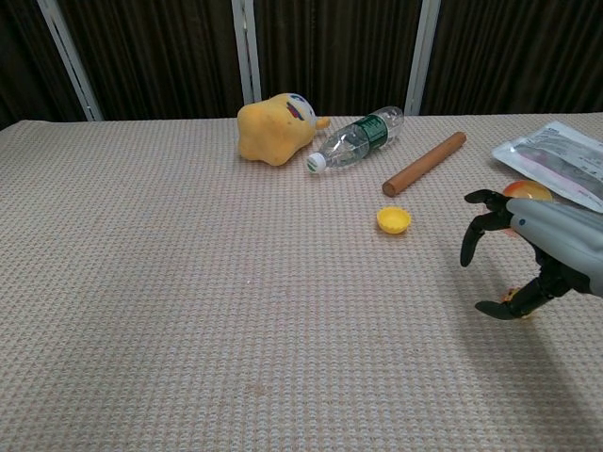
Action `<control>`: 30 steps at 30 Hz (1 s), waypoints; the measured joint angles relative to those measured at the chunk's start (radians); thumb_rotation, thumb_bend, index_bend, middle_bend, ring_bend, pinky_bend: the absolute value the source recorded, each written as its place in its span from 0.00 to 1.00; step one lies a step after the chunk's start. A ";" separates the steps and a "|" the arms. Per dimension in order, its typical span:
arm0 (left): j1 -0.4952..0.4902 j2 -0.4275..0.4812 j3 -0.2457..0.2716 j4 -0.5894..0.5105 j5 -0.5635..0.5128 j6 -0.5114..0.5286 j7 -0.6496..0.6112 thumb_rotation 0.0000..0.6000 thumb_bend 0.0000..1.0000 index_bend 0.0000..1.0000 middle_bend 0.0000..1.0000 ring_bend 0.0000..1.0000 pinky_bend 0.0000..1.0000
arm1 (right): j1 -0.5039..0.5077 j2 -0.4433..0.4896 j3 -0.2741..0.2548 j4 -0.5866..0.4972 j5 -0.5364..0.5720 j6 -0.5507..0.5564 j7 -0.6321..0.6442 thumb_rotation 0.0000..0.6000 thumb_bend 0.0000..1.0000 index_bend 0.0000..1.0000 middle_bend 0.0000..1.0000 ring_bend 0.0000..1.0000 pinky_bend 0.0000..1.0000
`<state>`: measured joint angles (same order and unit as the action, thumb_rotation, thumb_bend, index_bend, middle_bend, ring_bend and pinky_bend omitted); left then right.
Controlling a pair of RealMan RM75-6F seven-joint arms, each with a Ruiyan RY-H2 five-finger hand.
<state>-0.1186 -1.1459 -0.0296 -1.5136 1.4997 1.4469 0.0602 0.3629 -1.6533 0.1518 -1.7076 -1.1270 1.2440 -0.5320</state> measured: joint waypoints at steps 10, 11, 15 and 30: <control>0.001 0.001 0.003 -0.001 0.008 0.006 0.002 1.00 0.00 0.00 0.00 0.00 0.10 | 0.040 -0.036 0.015 0.074 0.047 -0.044 -0.021 1.00 0.19 0.43 0.00 0.00 0.00; 0.001 0.001 0.003 -0.001 0.008 0.005 0.001 1.00 0.00 0.00 0.00 0.00 0.10 | 0.042 -0.037 0.015 0.080 0.052 -0.048 -0.019 1.00 0.19 0.43 0.00 0.00 0.00; 0.002 0.002 0.002 0.000 0.005 0.006 -0.001 1.00 0.00 0.00 0.00 0.00 0.10 | 0.047 -0.037 0.018 0.097 0.066 -0.064 0.000 1.00 0.19 0.43 0.00 0.00 0.00; 0.002 0.004 0.004 -0.006 0.003 0.002 -0.003 1.00 0.00 0.00 0.00 0.00 0.10 | 0.059 -0.017 0.016 0.151 0.075 -0.103 0.072 1.00 0.24 0.45 0.00 0.00 0.00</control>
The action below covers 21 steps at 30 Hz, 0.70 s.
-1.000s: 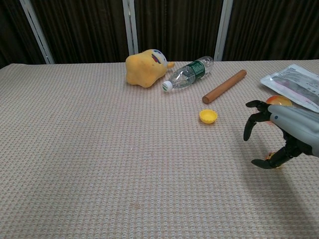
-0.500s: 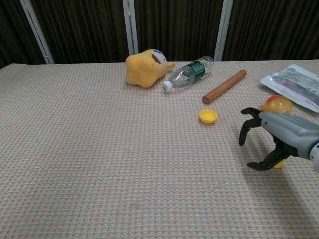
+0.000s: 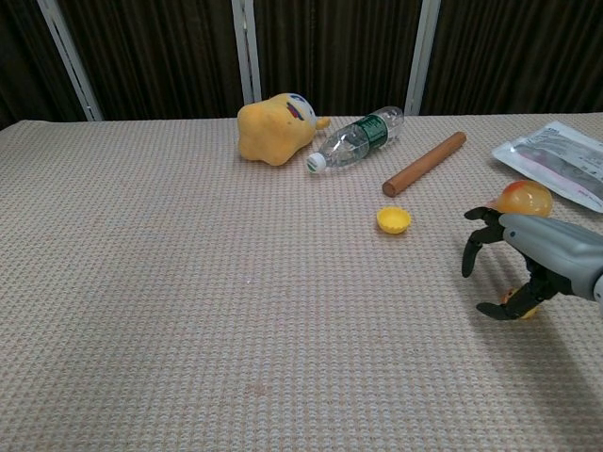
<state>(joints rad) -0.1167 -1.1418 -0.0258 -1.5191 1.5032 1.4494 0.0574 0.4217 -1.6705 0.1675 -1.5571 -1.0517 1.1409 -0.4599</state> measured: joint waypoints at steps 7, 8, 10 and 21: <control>0.000 0.002 0.001 -0.004 0.004 0.002 0.003 1.00 0.00 0.00 0.00 0.00 0.10 | -0.002 0.017 -0.014 0.007 0.000 -0.011 0.011 1.00 0.24 0.41 0.00 0.00 0.00; 0.000 0.002 0.001 -0.004 0.003 0.002 0.003 1.00 0.00 0.00 0.00 0.00 0.10 | -0.001 0.021 -0.016 0.006 0.004 -0.016 0.012 1.00 0.24 0.41 0.00 0.00 0.00; 0.000 0.002 0.001 -0.004 0.002 0.000 0.001 1.00 0.00 0.00 0.00 0.00 0.10 | -0.001 0.029 -0.018 0.004 0.010 -0.023 0.013 1.00 0.24 0.41 0.00 0.00 0.00; 0.000 0.004 0.001 -0.007 0.001 -0.001 0.002 1.00 0.00 0.00 0.00 0.00 0.10 | -0.001 0.029 -0.034 0.020 0.004 -0.018 0.021 1.00 0.24 0.41 0.00 0.00 0.00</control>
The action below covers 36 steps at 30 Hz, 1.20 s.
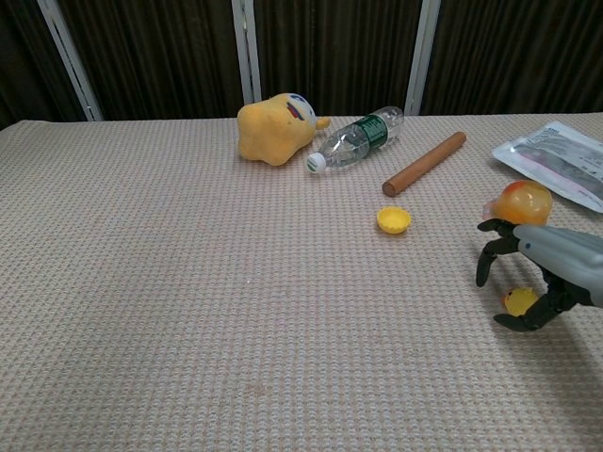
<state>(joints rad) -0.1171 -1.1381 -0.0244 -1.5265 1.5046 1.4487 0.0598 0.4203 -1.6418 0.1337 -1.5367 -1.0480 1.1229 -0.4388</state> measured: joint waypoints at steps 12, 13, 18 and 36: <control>0.000 0.002 0.001 -0.002 -0.001 -0.003 -0.001 1.00 0.00 0.00 0.00 0.00 0.10 | -0.002 0.009 -0.015 0.025 -0.022 0.010 0.005 1.00 0.24 0.43 0.00 0.00 0.00; 0.000 0.002 0.001 -0.003 -0.001 -0.003 0.000 1.00 0.00 0.00 0.00 0.00 0.10 | -0.003 0.009 -0.016 0.028 -0.025 0.012 0.006 1.00 0.24 0.43 0.00 0.00 0.00; -0.001 0.003 0.002 -0.004 -0.002 -0.005 0.000 1.00 0.00 0.00 0.00 0.00 0.10 | -0.011 0.017 -0.023 0.037 -0.034 0.018 0.019 1.00 0.24 0.44 0.00 0.00 0.00; -0.002 0.004 0.001 -0.007 -0.002 -0.005 0.001 1.00 0.00 0.00 0.00 0.00 0.10 | -0.025 0.007 -0.025 0.053 -0.064 0.038 0.061 1.00 0.24 0.54 0.00 0.00 0.00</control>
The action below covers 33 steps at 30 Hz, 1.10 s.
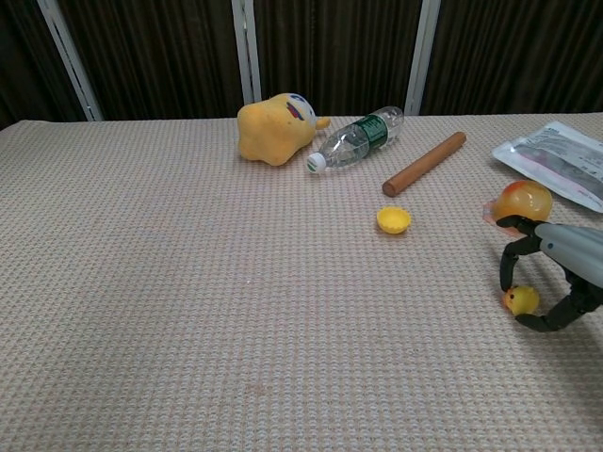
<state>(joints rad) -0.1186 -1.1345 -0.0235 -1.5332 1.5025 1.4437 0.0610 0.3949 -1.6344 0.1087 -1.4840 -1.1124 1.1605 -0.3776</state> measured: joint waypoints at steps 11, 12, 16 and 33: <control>-0.001 0.000 -0.001 0.000 0.003 0.001 0.003 1.00 0.00 0.00 0.00 0.00 0.10 | 0.010 0.006 0.022 -0.016 -0.023 0.009 0.012 1.00 0.24 0.54 0.00 0.00 0.00; -0.002 0.000 -0.001 0.000 0.003 0.002 0.005 1.00 0.00 0.00 0.00 0.00 0.10 | 0.013 0.008 0.026 -0.020 -0.027 0.010 0.011 1.00 0.24 0.54 0.00 0.00 0.00; -0.001 -0.002 -0.002 0.000 0.007 0.009 0.009 1.00 0.00 0.00 0.00 0.00 0.10 | 0.039 0.012 0.050 -0.035 -0.038 0.009 -0.006 1.00 0.24 0.54 0.00 0.00 0.00; -0.006 -0.016 0.004 0.031 0.063 0.041 -0.022 1.00 0.00 0.00 0.00 0.00 0.10 | 0.189 -0.060 0.161 0.075 0.044 -0.111 -0.053 1.00 0.24 0.54 0.00 0.00 0.00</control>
<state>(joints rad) -0.1242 -1.1504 -0.0190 -1.5017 1.5659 1.4842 0.0388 0.5838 -1.6940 0.2700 -1.4092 -1.0685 1.0491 -0.4306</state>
